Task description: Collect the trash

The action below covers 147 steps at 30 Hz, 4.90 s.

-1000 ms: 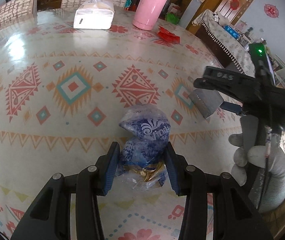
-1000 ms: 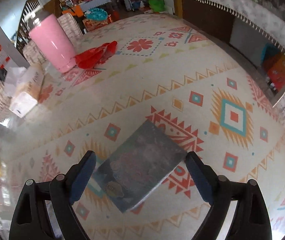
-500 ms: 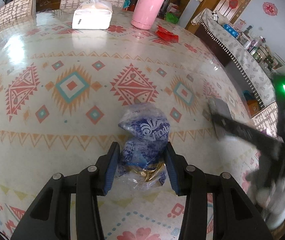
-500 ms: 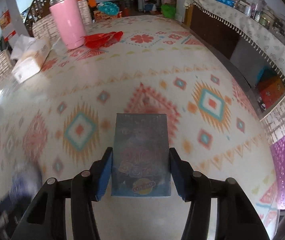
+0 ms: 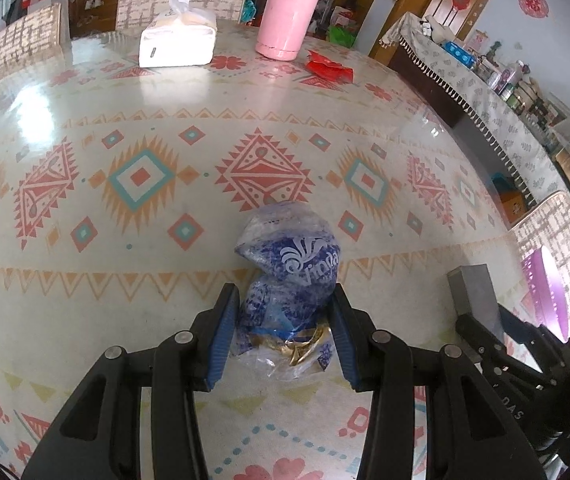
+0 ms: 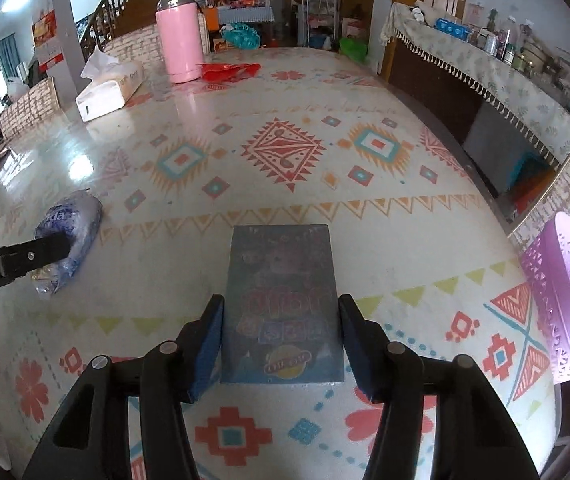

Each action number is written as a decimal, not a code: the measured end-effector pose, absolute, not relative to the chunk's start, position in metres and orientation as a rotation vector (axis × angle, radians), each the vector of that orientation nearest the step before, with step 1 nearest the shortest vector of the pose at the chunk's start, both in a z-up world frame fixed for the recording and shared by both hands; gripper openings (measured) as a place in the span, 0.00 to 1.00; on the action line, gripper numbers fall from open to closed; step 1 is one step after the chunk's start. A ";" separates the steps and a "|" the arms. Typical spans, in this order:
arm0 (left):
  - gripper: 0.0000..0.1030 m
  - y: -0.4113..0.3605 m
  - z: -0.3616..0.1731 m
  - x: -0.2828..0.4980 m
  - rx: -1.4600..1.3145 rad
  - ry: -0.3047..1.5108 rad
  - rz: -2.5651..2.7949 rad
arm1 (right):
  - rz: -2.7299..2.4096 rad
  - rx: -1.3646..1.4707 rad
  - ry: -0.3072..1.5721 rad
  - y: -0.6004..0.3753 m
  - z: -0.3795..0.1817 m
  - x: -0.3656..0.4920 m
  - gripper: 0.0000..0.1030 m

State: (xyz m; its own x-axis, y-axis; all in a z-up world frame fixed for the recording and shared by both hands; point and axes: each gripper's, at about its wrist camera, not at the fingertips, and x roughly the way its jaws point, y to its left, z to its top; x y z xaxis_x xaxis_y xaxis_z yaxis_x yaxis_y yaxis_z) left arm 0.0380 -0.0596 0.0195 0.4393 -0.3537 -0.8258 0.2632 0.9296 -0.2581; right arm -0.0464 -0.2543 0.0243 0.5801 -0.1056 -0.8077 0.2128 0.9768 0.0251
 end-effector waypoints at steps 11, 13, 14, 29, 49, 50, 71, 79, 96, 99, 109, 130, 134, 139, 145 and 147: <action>0.38 -0.063 0.041 0.024 -0.079 0.952 -0.420 | -0.112 0.219 0.890 -0.250 0.035 -0.063 0.57; 0.38 -0.064 0.042 0.023 -0.078 0.945 -0.415 | -0.098 0.238 0.871 -0.247 0.040 -0.070 0.57; 0.38 -0.064 0.042 0.023 -0.074 0.944 -0.408 | -0.094 0.244 0.857 -0.246 0.044 -0.074 0.57; 0.38 -0.068 0.049 0.013 0.027 0.826 -0.284 | -0.096 0.275 0.756 -0.244 0.070 -0.115 0.58; 0.38 -0.081 0.075 -0.033 0.123 0.778 -0.205 | -0.133 0.316 0.639 -0.284 0.068 -0.211 0.58; 0.38 -0.081 0.078 -0.039 0.126 0.775 -0.204 | -0.130 0.326 0.641 -0.286 0.066 -0.212 0.58; 0.38 -0.105 0.092 -0.088 0.171 0.746 -0.271 | -0.117 0.399 0.639 -0.315 0.046 -0.225 0.58; 0.68 -0.079 0.060 -0.073 0.130 0.863 -0.348 | -0.104 0.426 0.656 -0.320 0.036 -0.222 0.58; 0.42 -0.095 0.029 -0.073 0.175 0.937 -0.324 | -0.079 0.413 0.672 -0.320 0.031 -0.218 0.58; 0.42 -0.099 0.043 -0.081 0.181 0.899 -0.328 | -0.078 0.410 0.672 -0.321 0.031 -0.217 0.58; 0.43 -0.142 0.087 -0.105 0.319 0.725 -0.325 | -0.094 0.403 0.641 -0.334 0.043 -0.221 0.58; 0.43 -0.223 0.099 -0.114 0.419 0.672 -0.386 | -0.143 0.428 0.576 -0.394 0.064 -0.245 0.58; 0.43 -0.238 0.099 -0.116 0.437 0.671 -0.403 | -0.153 0.443 0.574 -0.406 0.065 -0.248 0.58; 0.43 -0.256 0.098 -0.118 0.448 0.672 -0.426 | -0.173 0.456 0.571 -0.422 0.067 -0.254 0.58; 0.43 -0.274 0.095 -0.121 0.467 0.673 -0.459 | -0.195 0.476 0.570 -0.437 0.066 -0.261 0.58; 0.43 -0.280 0.094 -0.122 0.473 0.674 -0.467 | -0.198 0.484 0.570 -0.441 0.066 -0.263 0.58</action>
